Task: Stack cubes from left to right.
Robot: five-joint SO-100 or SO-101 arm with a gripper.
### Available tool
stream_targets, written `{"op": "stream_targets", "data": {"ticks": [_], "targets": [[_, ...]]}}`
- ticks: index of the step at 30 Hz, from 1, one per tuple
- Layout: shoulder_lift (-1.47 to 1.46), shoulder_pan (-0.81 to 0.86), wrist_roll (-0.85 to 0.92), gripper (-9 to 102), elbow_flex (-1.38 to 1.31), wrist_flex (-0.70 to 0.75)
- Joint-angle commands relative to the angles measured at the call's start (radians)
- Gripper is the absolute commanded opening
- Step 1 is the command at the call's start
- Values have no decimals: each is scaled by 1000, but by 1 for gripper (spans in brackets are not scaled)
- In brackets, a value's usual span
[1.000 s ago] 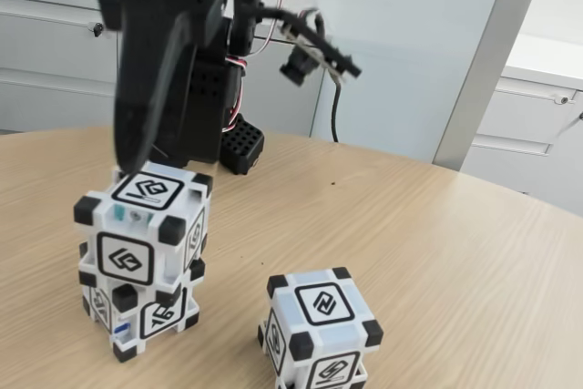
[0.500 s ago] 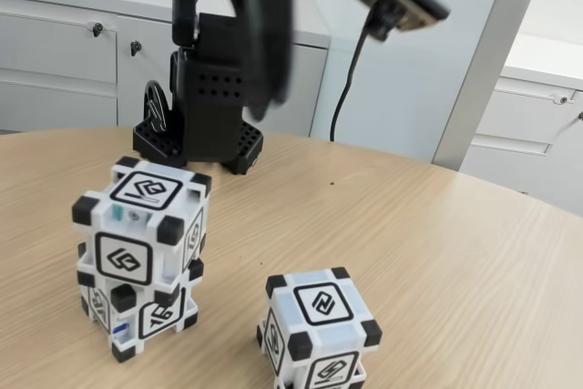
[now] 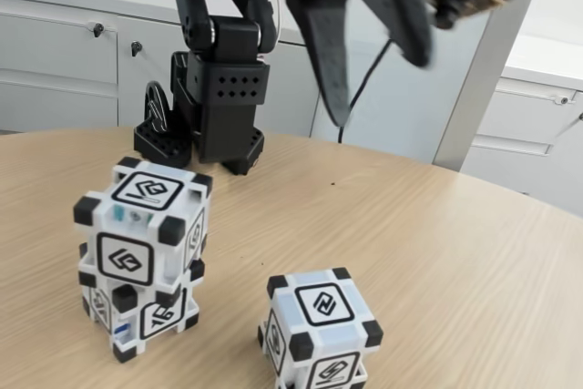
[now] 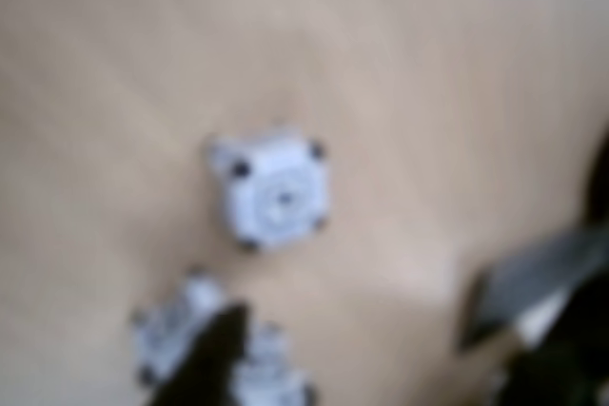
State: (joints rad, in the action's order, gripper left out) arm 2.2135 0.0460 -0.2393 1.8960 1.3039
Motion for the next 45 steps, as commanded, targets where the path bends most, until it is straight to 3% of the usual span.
{"op": "stream_targets", "data": {"ticks": [1,21,30,45], "targets": [[-97,2,32,45,-8,-71],[-557,15,100,44,-21,-104],[-630,153,158,44,-18,-195],[-660,138,278,45,-25,-199]]}}
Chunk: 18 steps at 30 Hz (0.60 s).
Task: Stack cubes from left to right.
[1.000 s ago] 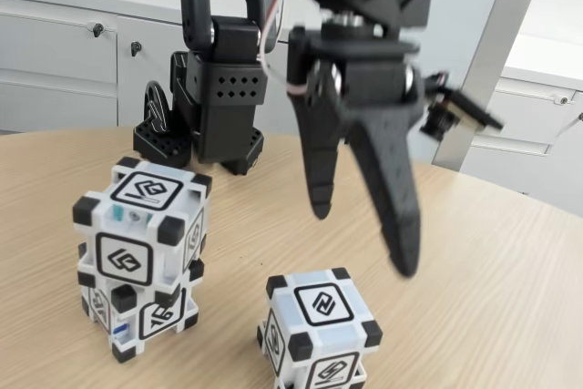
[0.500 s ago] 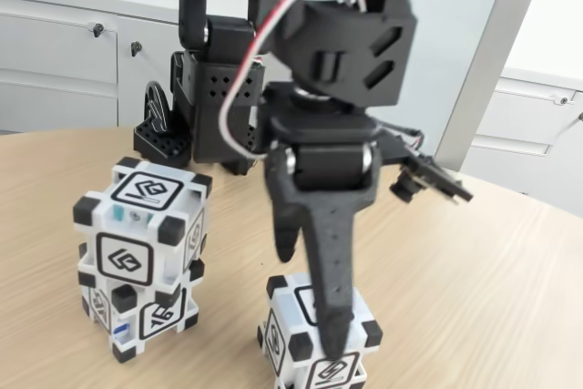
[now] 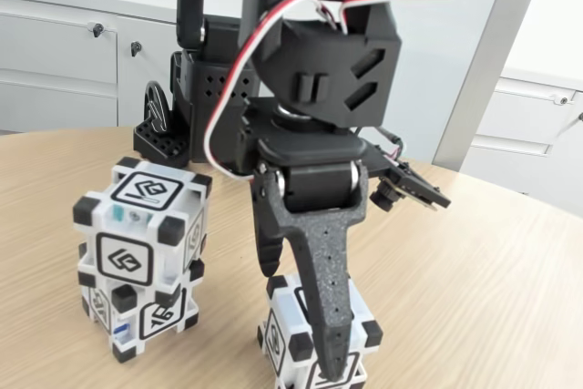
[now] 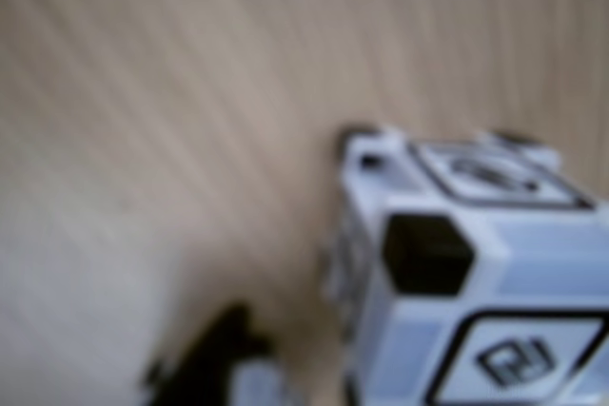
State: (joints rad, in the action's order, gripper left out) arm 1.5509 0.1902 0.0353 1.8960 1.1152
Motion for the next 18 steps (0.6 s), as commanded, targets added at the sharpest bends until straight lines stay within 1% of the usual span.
{"op": "stream_targets", "data": {"ticks": [1,14,18], "targets": [[2,-6,-5,45,-25,-11],[0,-8,-20,44,-26,-12],[0,-8,-29,42,-26,-12]]}}
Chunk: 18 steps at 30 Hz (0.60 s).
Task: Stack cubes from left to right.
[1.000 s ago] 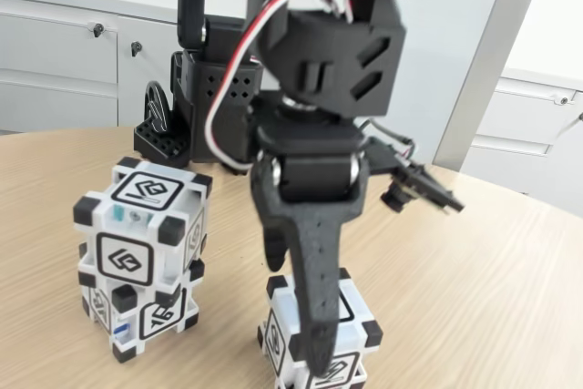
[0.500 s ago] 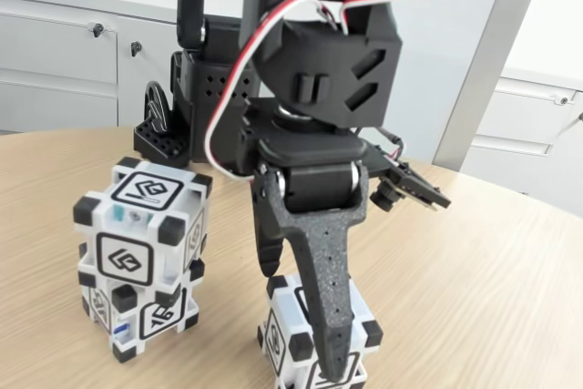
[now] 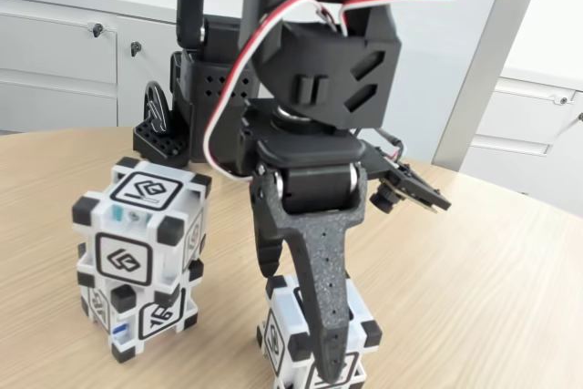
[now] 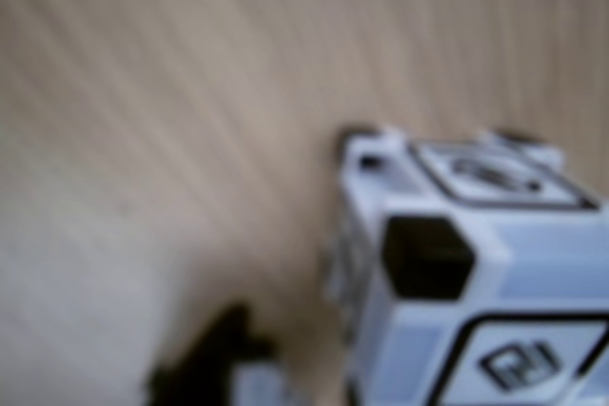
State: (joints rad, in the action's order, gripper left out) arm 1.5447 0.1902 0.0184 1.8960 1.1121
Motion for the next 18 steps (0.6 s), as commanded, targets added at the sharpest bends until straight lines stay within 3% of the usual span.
{"op": "stream_targets", "data": {"ticks": [1,18], "targets": [[6,-8,-17,42,-26,-9],[-91,-9,-35,41,-130,-9]]}}
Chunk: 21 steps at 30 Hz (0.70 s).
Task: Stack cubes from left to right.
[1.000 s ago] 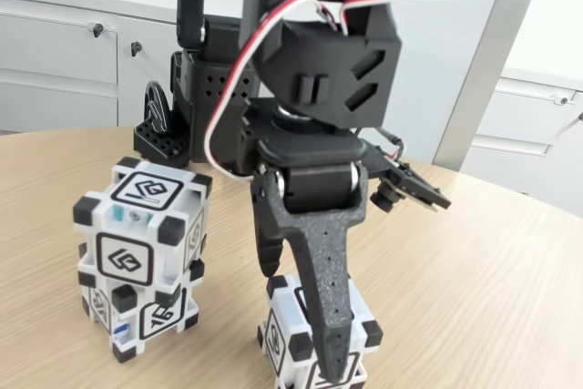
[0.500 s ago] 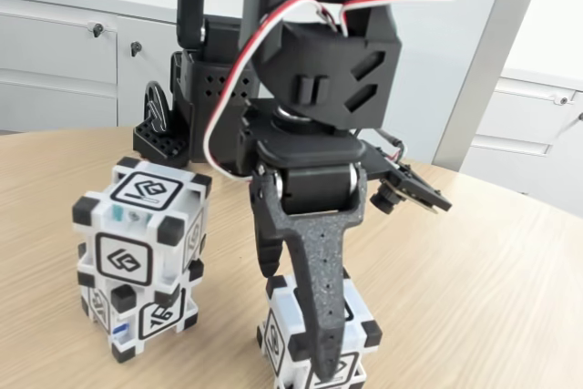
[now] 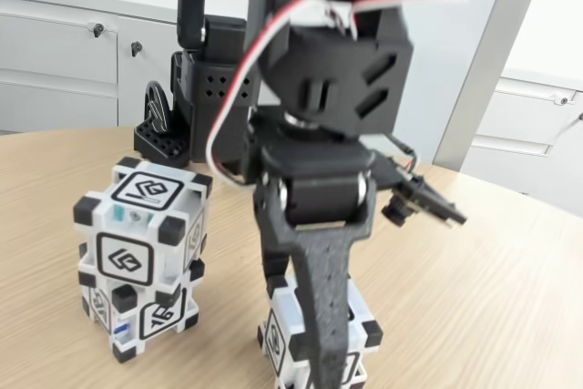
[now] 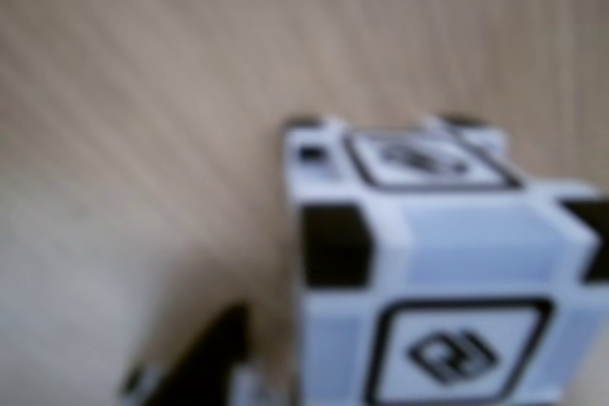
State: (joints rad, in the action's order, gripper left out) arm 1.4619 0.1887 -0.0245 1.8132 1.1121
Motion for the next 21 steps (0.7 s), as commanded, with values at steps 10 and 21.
{"op": "stream_targets", "data": {"ticks": [10,21], "targets": [[-14,-8,3,36,-75,-104],[-14,-8,29,19,-58,-137]]}}
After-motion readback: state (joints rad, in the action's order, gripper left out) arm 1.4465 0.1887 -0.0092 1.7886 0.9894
